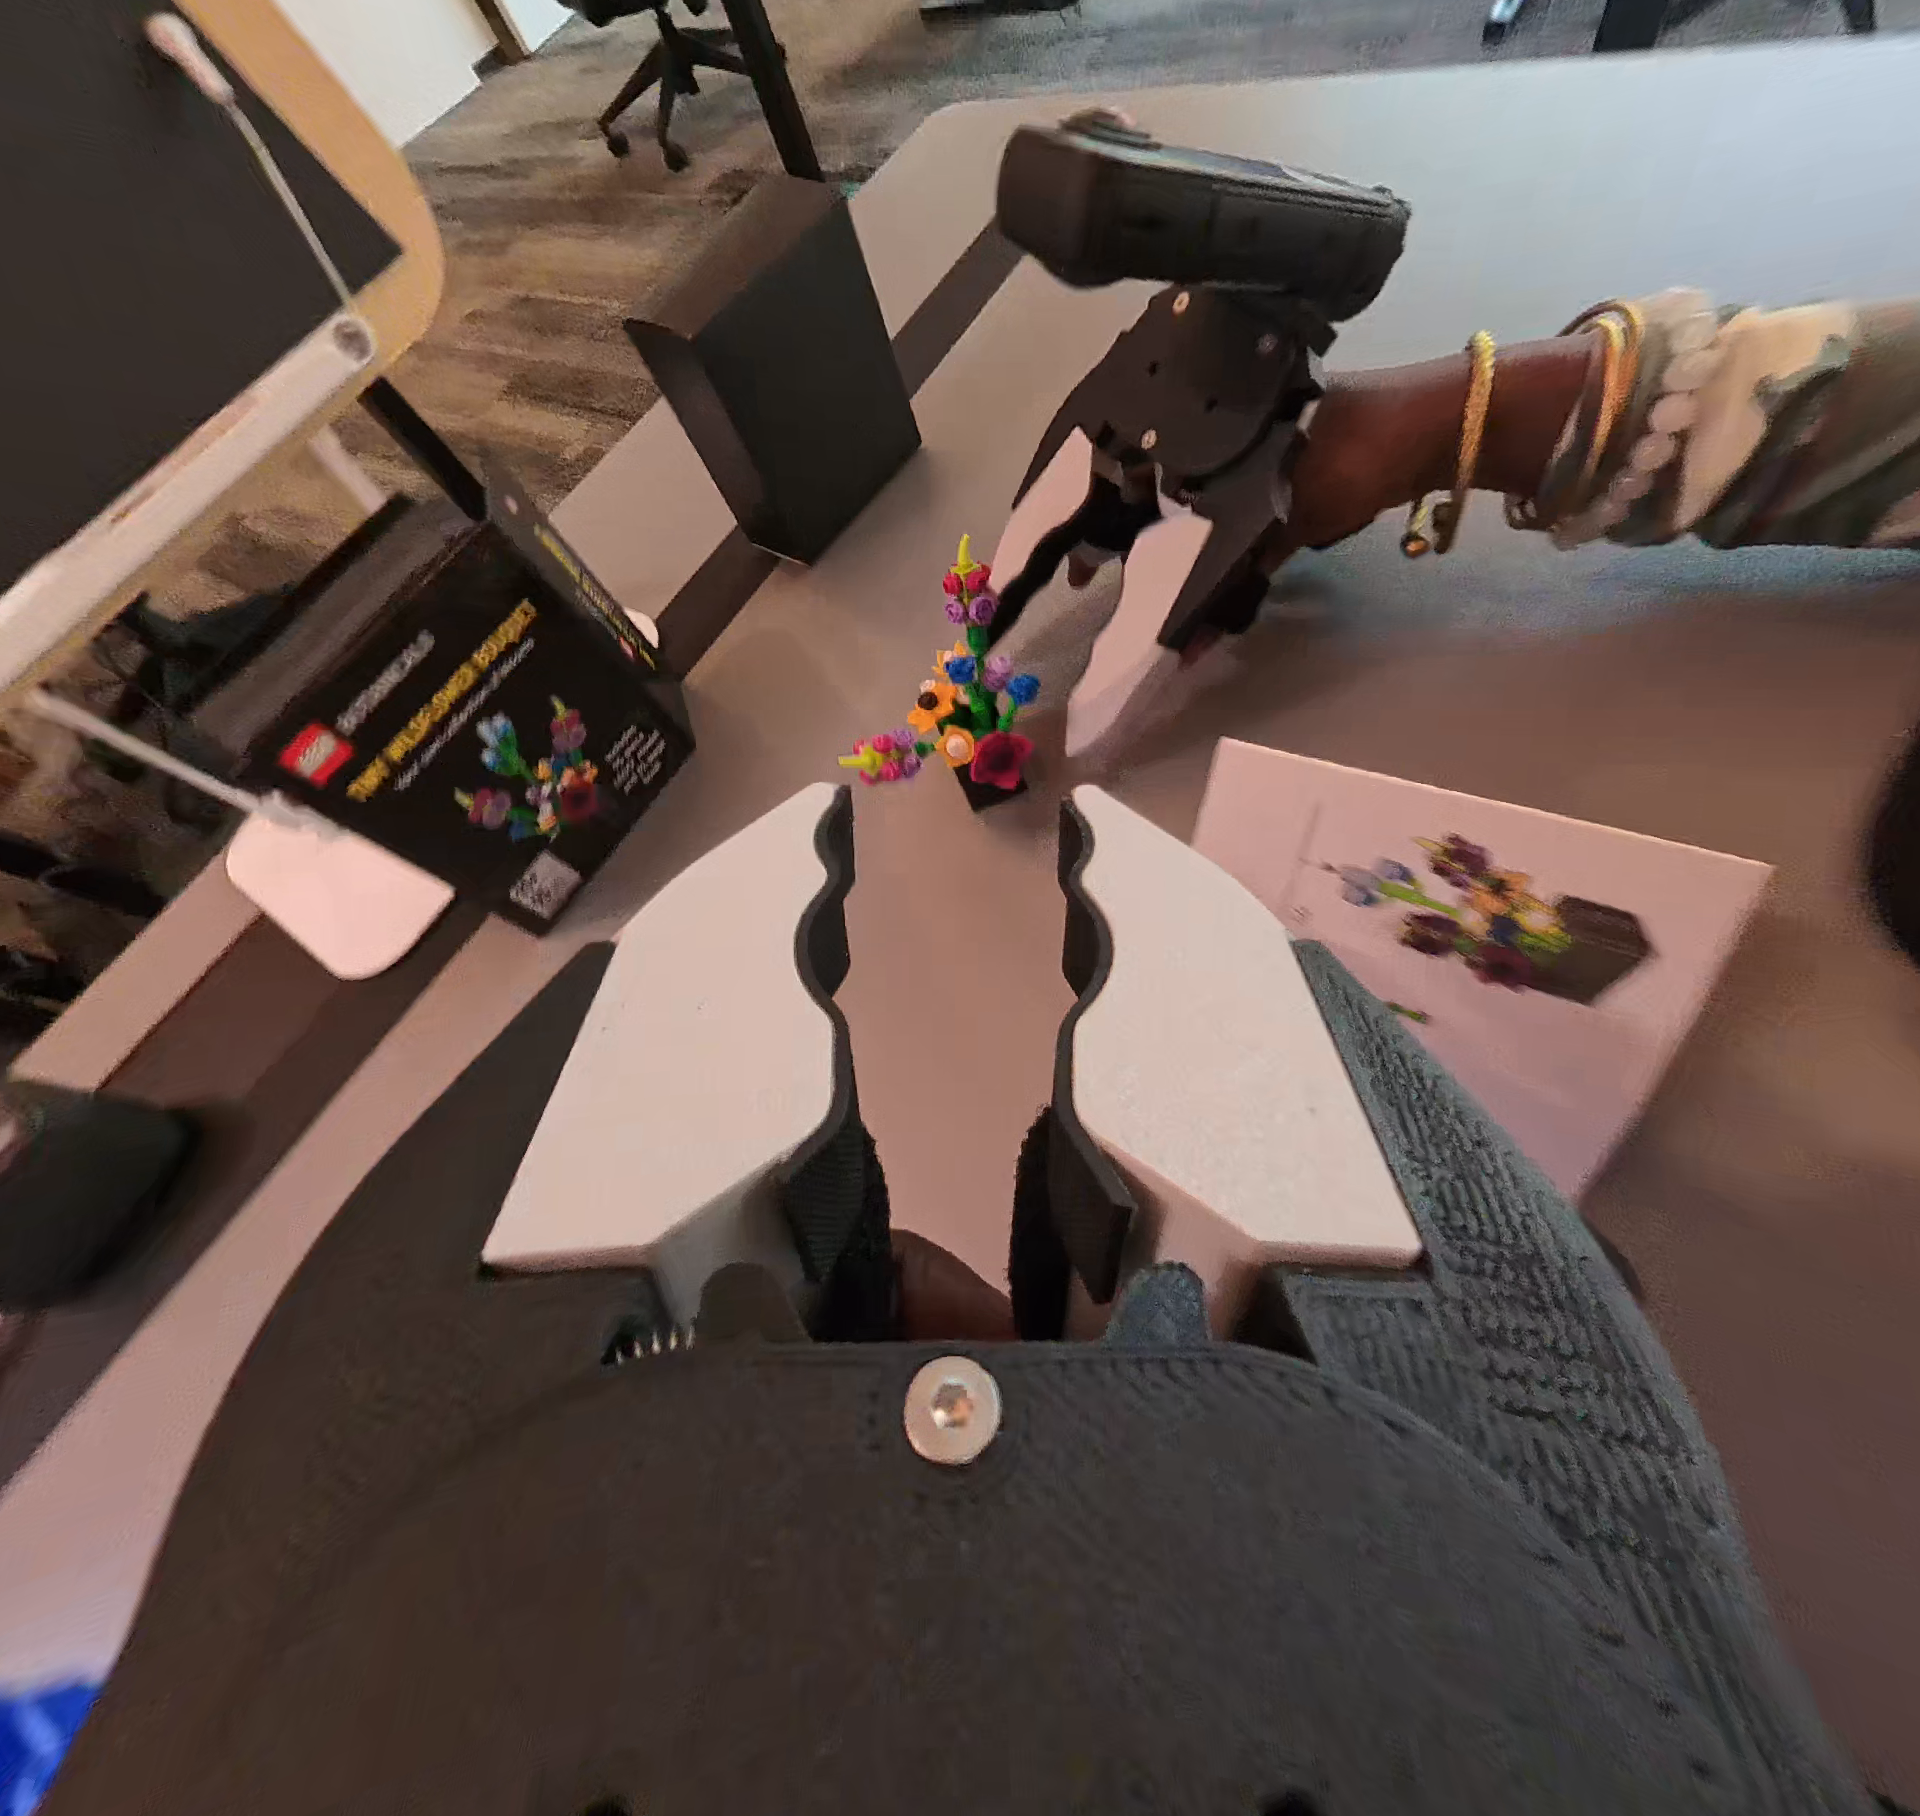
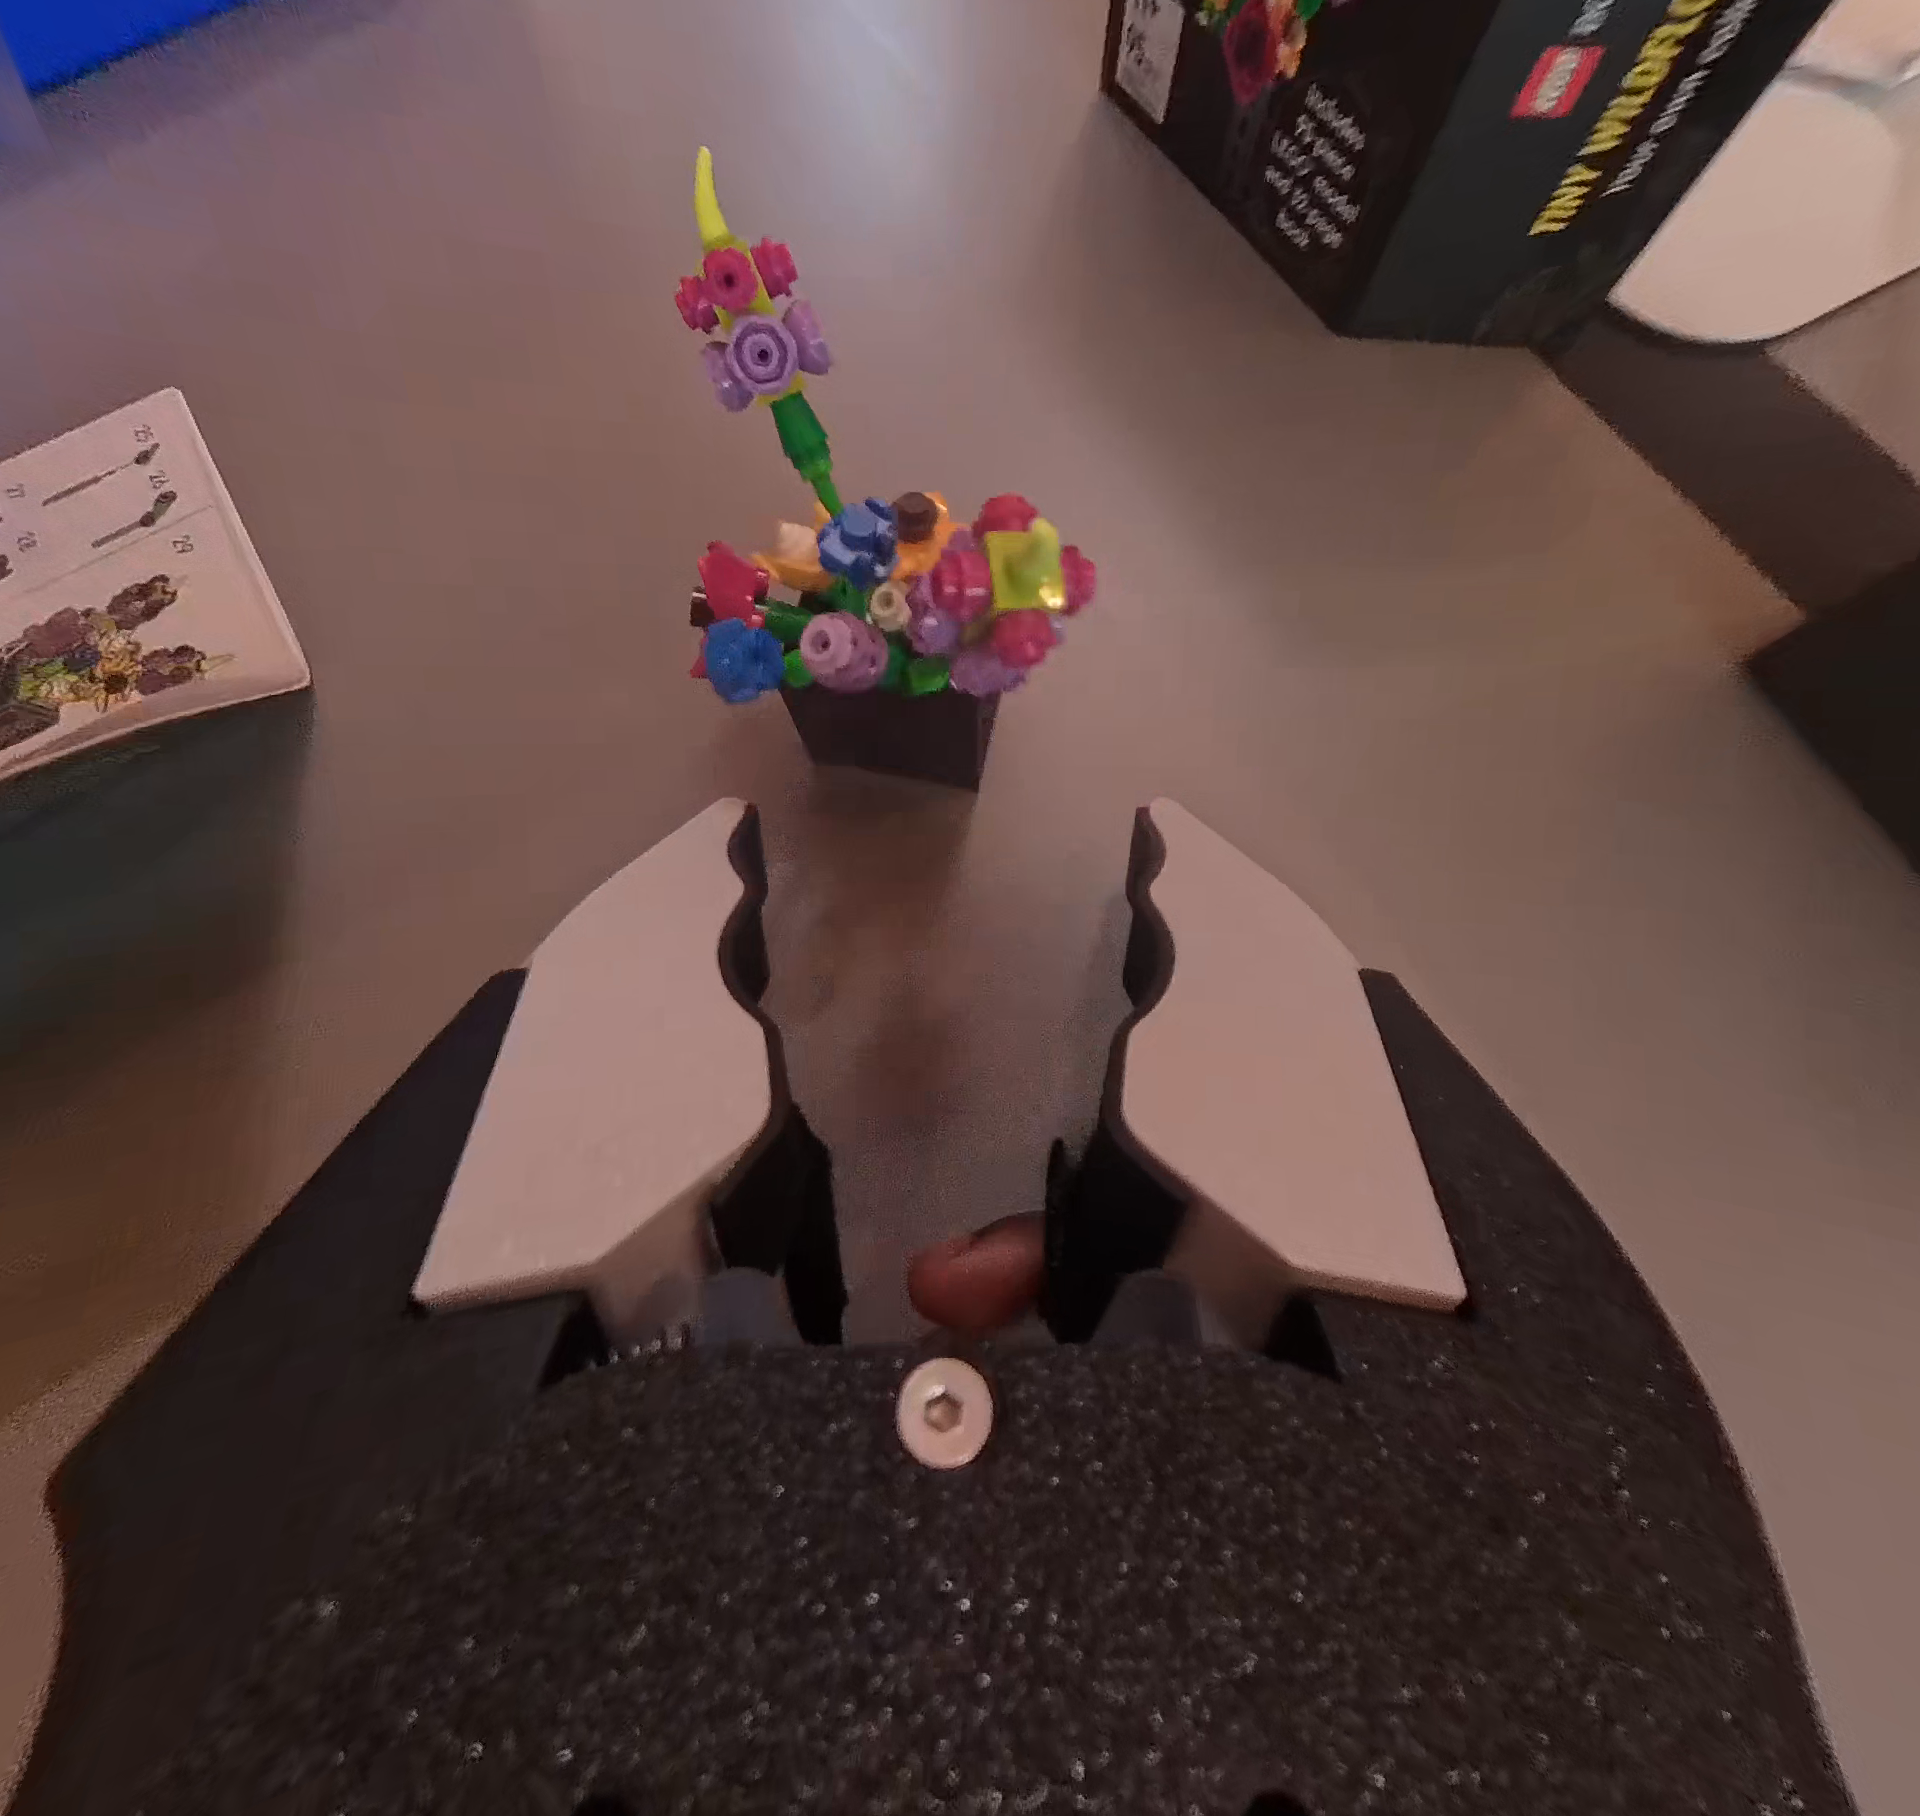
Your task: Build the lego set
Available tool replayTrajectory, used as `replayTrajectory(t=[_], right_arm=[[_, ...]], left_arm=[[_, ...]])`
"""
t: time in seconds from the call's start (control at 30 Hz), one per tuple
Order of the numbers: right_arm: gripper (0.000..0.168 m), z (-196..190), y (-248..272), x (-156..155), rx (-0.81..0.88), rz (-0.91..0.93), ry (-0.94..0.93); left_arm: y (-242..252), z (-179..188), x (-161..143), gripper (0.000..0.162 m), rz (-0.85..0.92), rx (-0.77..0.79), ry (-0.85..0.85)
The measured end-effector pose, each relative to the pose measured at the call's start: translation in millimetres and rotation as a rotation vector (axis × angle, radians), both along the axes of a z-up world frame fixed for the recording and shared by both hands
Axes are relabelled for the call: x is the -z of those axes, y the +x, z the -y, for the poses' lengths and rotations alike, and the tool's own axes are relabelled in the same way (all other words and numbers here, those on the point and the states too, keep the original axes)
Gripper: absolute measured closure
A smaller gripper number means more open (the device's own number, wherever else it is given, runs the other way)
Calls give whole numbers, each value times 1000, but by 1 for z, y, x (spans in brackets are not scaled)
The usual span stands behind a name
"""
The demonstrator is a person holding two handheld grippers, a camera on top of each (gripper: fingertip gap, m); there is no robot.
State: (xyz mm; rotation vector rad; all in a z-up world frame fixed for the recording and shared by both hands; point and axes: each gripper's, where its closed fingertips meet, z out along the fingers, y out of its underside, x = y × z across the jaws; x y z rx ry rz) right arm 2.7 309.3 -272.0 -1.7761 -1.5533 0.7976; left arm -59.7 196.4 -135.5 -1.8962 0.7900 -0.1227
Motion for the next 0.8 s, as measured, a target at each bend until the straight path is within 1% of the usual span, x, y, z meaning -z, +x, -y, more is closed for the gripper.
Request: replayTrajectory(t=[0.13,0.23,0.3,0.4,0.5,0.6,0.7,0.8], right_arm=[[98,-12,28,-29,60,-22,102],[99,-8,55,-50,127,-40,147],[100,12,68,-63,133,-81,122],[105,59,74,-81,116,-202,-27],[108,112,68,-89,46,-332,-246],[109,145,60,-85,2,-391,-403],[113,152,50,-76,19,-409,-483],[119,150,40,-72,54,-428,-537]], left_arm=[[-22,58,-10,124,117,-47,-75],[-33,98,-4,124,175,-77,-111],[-34,119,9,124,194,-83,-156],[-26,140,36,124,198,-74,-205],[-14,149,66,124,193,-52,-256],[-8,146,89,124,236,-57,-328],[-4,134,95,124,258,-48,-317],[-5,121,102,124,231,-60,-296]])
